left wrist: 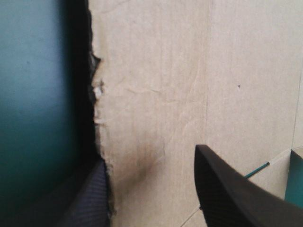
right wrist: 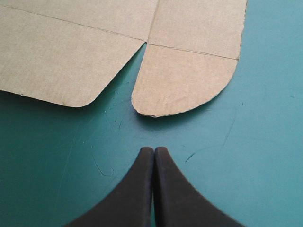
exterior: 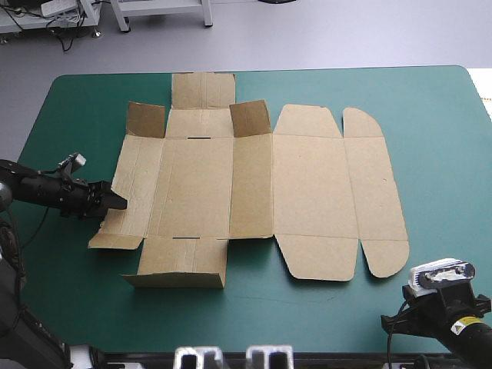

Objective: Fold the box

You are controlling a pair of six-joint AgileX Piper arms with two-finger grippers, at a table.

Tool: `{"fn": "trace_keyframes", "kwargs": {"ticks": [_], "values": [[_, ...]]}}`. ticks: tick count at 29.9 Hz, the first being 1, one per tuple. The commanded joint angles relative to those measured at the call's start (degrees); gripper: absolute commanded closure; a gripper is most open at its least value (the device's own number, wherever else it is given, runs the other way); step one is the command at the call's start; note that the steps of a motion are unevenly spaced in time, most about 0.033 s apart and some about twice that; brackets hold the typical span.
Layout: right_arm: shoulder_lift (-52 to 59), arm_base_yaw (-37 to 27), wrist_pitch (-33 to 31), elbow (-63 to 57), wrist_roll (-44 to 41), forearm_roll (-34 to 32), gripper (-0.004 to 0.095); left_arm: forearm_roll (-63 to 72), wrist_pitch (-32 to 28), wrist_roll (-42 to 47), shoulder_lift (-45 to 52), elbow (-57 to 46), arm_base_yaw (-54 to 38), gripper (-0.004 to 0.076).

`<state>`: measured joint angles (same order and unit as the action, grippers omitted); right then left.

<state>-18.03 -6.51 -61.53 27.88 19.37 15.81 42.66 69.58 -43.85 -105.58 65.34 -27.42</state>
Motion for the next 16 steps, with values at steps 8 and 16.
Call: {"fn": "trace_keyframes", "kwargs": {"ticks": [8,16], "values": [[-0.5,0.1,3.0,1.2,0.2,1.0,0.0927,0.1,5.0,3.4,-3.3,-0.1,6.8,0.0347],[-0.5,0.1,3.0,1.2,0.2,1.0,0.0927,6.9,5.0,3.4,-3.3,-0.1,7.4,0.0539]]}}
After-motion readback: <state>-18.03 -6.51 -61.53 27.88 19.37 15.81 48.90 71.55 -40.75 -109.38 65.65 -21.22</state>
